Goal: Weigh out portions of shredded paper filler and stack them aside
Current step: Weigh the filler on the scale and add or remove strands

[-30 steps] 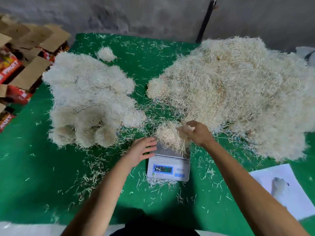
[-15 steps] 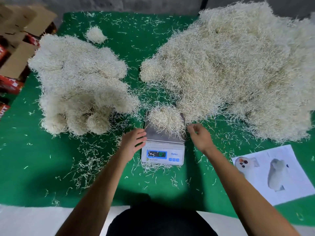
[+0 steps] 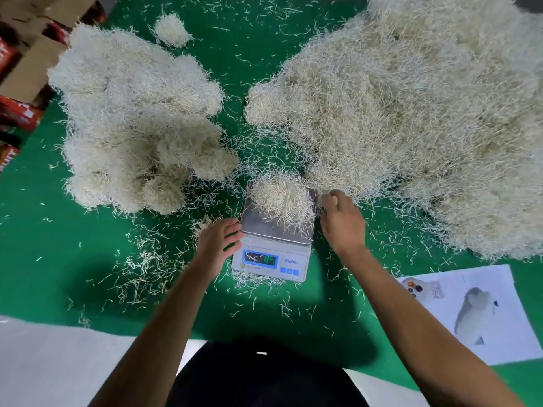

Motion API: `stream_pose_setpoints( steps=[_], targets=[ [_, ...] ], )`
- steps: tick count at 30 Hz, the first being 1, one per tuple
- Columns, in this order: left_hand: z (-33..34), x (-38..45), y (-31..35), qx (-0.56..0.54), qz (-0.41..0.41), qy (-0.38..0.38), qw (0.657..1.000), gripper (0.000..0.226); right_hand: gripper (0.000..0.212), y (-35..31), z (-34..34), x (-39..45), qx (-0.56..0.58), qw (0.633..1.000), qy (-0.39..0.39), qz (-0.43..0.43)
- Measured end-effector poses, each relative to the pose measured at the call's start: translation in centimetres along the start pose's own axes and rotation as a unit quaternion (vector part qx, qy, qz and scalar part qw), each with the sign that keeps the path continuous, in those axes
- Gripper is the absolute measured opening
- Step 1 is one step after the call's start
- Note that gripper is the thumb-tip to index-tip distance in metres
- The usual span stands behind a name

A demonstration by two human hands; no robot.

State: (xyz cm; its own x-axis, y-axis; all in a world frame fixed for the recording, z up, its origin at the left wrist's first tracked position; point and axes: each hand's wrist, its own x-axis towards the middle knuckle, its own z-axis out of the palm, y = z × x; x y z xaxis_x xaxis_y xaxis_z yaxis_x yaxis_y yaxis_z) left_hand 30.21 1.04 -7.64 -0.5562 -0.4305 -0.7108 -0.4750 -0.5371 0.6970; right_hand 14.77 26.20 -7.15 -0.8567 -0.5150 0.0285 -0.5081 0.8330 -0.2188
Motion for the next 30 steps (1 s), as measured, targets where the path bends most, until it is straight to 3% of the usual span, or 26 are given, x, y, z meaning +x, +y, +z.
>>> stream_pose_setpoints(
  steps=[7,9,13,15,18,22,25,27,30],
  targets=[
    [-0.9,1.0,1.1,-0.043,-0.008,0.040,0.998,0.019,0.100,2.8,-0.4,8.9,-0.093,0.988,-0.119,-0.026],
    [-1.0,1.3,1.4,-0.047,-0.007,0.047,0.998,0.020,0.098,3.7,0.5,10.0,-0.108,0.976,-0.182,-0.052],
    [-0.7,1.7,2.0,-0.058,0.002,0.034,0.998,0.020,0.068,4.8,2.3,9.7,-0.102,0.963,-0.246,-0.037],
    [-0.4,1.8,2.6,-0.055,0.009,0.031,0.998,0.020,0.065,4.8,2.4,9.2,-0.078,0.969,-0.235,-0.011],
    [0.3,1.8,3.9,-0.060,0.026,0.042,0.997,0.017,0.042,4.9,1.3,9.9,-0.040,0.979,-0.197,0.032],
    [2.4,1.8,7.1,-0.027,0.085,0.016,0.996,0.020,0.040,5.5,-2.7,13.5,0.060,0.989,-0.089,0.104],
    [6.2,1.5,10.7,0.064,0.164,-0.046,0.983,0.021,0.035,5.7,-7.3,16.0,0.101,0.993,0.010,0.065],
    [10.0,1.1,13.4,0.152,0.235,-0.099,0.955,0.029,0.040,5.4,-10.2,17.1,0.110,0.992,0.050,0.030],
    [16.9,-0.2,17.5,0.109,0.265,-0.210,0.935,0.048,0.038,4.7,-13.6,18.1,0.115,0.988,0.099,-0.022]
  ],
)
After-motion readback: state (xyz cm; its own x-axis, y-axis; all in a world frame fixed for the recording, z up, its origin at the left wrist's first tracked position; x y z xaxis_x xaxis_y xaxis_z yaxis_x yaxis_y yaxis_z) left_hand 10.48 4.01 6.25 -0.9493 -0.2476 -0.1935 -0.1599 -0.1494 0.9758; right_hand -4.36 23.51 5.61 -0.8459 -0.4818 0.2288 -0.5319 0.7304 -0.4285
